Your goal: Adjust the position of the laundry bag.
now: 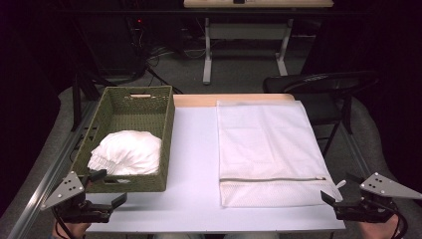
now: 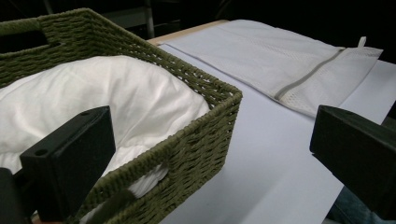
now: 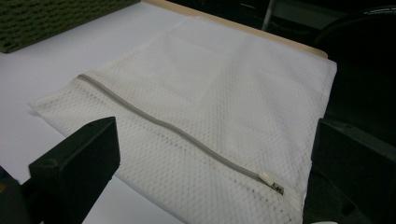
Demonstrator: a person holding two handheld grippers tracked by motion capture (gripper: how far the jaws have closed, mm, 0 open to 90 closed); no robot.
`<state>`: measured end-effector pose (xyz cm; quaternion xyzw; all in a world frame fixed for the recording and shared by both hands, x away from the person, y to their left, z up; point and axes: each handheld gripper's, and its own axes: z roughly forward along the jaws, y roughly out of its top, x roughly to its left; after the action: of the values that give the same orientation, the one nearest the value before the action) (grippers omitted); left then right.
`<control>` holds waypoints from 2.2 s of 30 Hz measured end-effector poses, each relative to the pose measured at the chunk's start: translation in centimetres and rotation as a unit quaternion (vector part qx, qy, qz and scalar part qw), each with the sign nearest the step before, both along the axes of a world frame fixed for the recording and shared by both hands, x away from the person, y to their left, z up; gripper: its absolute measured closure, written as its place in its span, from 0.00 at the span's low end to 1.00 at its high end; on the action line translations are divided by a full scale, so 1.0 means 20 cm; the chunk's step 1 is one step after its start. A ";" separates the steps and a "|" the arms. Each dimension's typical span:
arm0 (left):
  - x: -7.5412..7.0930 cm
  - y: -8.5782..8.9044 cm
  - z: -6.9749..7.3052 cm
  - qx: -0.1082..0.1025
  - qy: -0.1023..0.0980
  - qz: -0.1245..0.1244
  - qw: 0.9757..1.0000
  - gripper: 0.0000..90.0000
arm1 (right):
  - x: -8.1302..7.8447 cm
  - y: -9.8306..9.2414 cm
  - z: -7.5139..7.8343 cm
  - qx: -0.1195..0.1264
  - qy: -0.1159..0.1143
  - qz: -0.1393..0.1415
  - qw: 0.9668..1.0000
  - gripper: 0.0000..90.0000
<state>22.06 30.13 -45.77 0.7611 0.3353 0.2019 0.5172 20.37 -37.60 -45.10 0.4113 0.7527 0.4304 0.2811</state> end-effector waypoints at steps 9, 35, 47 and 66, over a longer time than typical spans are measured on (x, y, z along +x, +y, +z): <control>0.01 -0.17 0.01 0.031 0.009 -0.043 0.999 0.00 | 0.03 0.04 -0.02 -0.024 0.038 -0.006 0.999 0.01; 0.11 -0.56 -0.12 0.103 0.045 -0.120 0.986 0.00 | 0.18 0.03 -0.16 -0.054 0.151 -0.043 0.986 0.02; 0.19 -0.83 -0.22 0.130 0.063 -0.174 0.974 0.01 | 0.19 0.01 -0.22 -0.056 0.179 -0.054 0.981 0.05; 0.28 -1.18 -0.40 0.174 0.098 -0.222 0.954 0.05 | 0.23 -0.01 -0.29 -0.057 0.211 -0.072 0.973 0.15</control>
<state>27.65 6.56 -53.82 0.9108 0.1665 0.0613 0.3728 25.03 -37.71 -50.89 0.5294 0.7864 0.2693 0.1696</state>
